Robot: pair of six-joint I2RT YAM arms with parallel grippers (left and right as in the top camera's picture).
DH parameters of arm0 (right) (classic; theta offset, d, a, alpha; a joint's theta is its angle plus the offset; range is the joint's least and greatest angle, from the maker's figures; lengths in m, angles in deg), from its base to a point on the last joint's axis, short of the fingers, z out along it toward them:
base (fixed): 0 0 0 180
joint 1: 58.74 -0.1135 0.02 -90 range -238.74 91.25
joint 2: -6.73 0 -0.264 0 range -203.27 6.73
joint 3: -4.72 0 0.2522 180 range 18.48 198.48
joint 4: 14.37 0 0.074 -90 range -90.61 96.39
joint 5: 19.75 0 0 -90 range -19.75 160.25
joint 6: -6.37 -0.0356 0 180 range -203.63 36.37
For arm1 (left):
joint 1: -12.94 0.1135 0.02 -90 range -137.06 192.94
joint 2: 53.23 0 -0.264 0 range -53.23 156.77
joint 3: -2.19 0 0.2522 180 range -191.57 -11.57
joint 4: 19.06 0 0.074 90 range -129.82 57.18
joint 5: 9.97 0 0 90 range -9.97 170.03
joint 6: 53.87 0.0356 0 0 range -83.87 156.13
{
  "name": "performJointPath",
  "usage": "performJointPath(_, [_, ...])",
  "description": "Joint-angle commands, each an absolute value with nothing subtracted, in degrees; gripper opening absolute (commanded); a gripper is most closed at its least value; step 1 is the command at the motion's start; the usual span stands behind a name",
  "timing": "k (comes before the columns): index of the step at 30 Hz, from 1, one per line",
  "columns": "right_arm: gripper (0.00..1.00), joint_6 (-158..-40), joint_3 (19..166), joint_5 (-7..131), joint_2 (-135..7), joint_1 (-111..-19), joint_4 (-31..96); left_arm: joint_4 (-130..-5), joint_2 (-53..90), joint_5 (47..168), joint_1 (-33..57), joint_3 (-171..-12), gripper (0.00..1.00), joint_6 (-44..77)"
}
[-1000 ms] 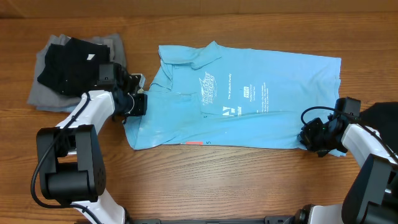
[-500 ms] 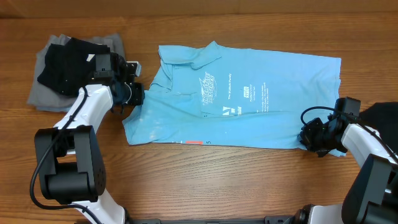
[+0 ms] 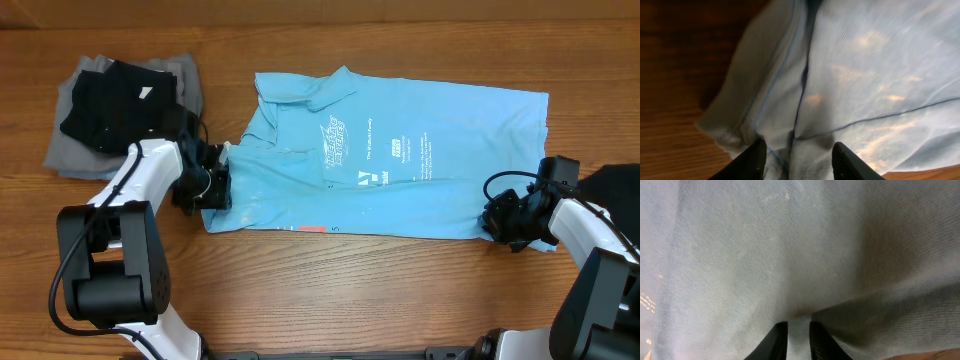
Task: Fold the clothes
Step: 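Pull the left sleeve edge leftward with the left gripper to flatten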
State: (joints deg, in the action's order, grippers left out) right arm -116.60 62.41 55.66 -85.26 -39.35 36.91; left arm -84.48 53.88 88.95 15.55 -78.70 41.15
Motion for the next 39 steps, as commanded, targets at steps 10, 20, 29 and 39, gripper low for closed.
performJointPath(10, [0.2, -116.49, 59.67, 63.63, -88.56, -39.43, 36.95, -87.19, 54.76, 83.56, 17.24, -79.4, 0.04, 42.55])
performJointPath(20, [0.2, -116.47, 59.67, 64.22, -88.56, -39.46, 36.91, -85.29, 54.76, 83.18, 22.26, -84.86, 0.3, 42.59])
performJointPath(29, [0.31, -116.45, 59.76, 64.01, -88.54, -39.46, 37.15, -86.95, 54.76, 86.09, 22.31, -84.95, 0.56, 42.61])
performJointPath(39, [0.53, -113.17, 65.23, 58.19, -79.25, -39.46, 43.12, -79.41, 54.76, 109.46, 22.15, -87.42, 0.57, 46.39])
